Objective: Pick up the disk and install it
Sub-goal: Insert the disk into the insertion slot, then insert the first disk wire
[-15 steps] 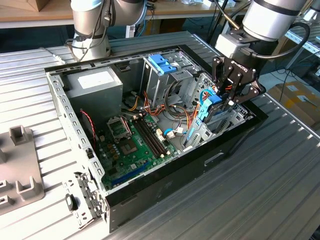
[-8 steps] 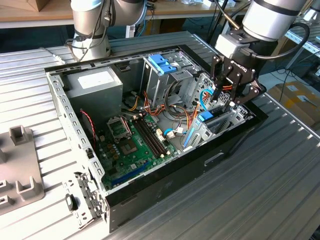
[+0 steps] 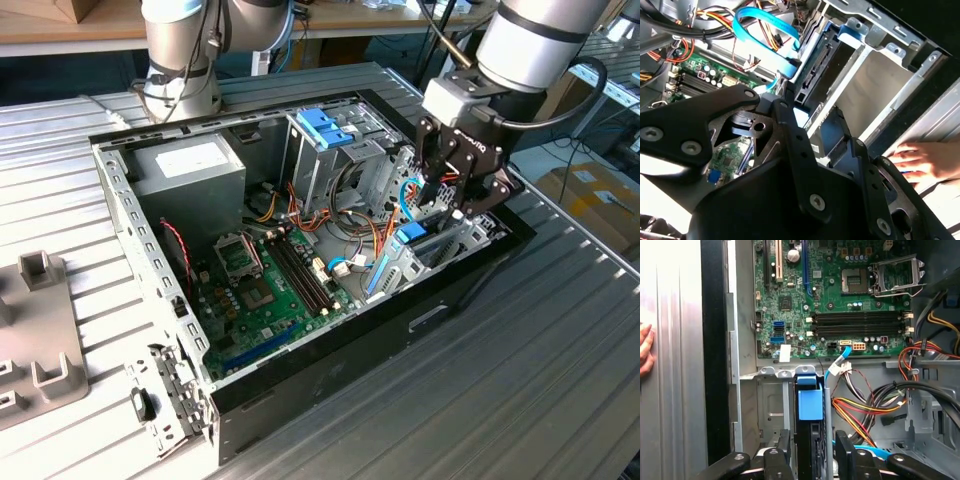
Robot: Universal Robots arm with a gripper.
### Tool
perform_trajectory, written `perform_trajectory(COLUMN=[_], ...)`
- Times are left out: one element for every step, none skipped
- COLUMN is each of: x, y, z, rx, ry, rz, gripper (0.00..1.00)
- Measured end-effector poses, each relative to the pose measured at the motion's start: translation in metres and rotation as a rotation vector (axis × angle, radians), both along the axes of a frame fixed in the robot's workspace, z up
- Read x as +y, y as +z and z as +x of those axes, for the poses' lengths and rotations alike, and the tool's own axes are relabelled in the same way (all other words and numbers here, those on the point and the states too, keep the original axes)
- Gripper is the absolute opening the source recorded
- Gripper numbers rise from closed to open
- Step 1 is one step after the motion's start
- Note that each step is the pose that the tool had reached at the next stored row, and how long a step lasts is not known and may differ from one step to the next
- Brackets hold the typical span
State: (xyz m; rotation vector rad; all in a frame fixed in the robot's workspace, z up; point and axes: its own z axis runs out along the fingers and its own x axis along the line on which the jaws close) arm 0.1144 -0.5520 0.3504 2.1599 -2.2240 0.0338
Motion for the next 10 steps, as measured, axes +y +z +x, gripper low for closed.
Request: perform_trajectory(x=[0.0, 0.0, 0.0, 0.0, 0.0, 0.0, 0.0, 0.0, 0.0, 0.0], y=[-0.001, -0.001, -0.001, -0.001, -0.0017, -0.0023, -0.0023, -0.0024, -0.0022, -0.0017], z=[0.0, 0.0, 0.0, 0.0, 0.0, 0.0, 0.0, 0.0, 0.0, 0.0], rx=[0.0, -0.0001, -0.0001, 0.0, 0.0, 0.0, 0.0, 0.0, -0.0001, -0.0001], ry=[0.0, 0.0, 0.0, 0.0, 0.0, 0.0, 0.0, 0.0, 0.0, 0.0], rz=[0.0001, -0.0002, -0.0002, -0.0003, -0.0001, -0.0001, -0.0001, -0.0001, 0.0001, 0.0], gripper=[0.49, 0.49, 0.49, 0.49, 0.49, 0.49, 0.49, 0.49, 0.49, 0.49])
